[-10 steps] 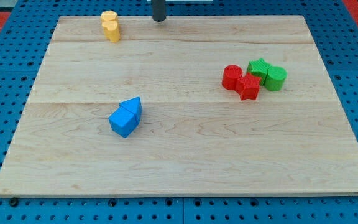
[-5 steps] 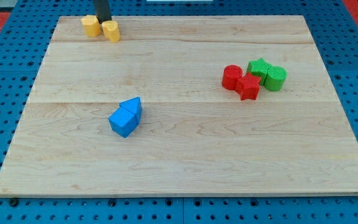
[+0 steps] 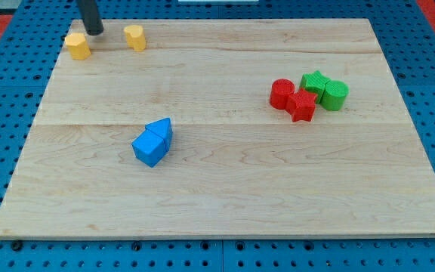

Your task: Move the yellow hexagon into the blue cube

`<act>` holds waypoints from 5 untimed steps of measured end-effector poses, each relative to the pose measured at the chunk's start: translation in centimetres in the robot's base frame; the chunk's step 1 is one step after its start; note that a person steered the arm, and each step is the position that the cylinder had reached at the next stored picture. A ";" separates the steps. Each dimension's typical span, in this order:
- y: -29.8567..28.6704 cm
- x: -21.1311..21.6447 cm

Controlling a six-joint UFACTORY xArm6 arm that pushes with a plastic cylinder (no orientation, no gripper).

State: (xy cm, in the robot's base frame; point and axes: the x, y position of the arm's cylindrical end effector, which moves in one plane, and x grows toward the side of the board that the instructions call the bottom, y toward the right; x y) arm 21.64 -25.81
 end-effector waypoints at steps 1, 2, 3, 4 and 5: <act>-2.9 2.6; 3.0 8.5; 4.1 10.8; 4.0 10.4; 3.5 9.3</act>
State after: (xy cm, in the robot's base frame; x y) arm 30.98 -22.34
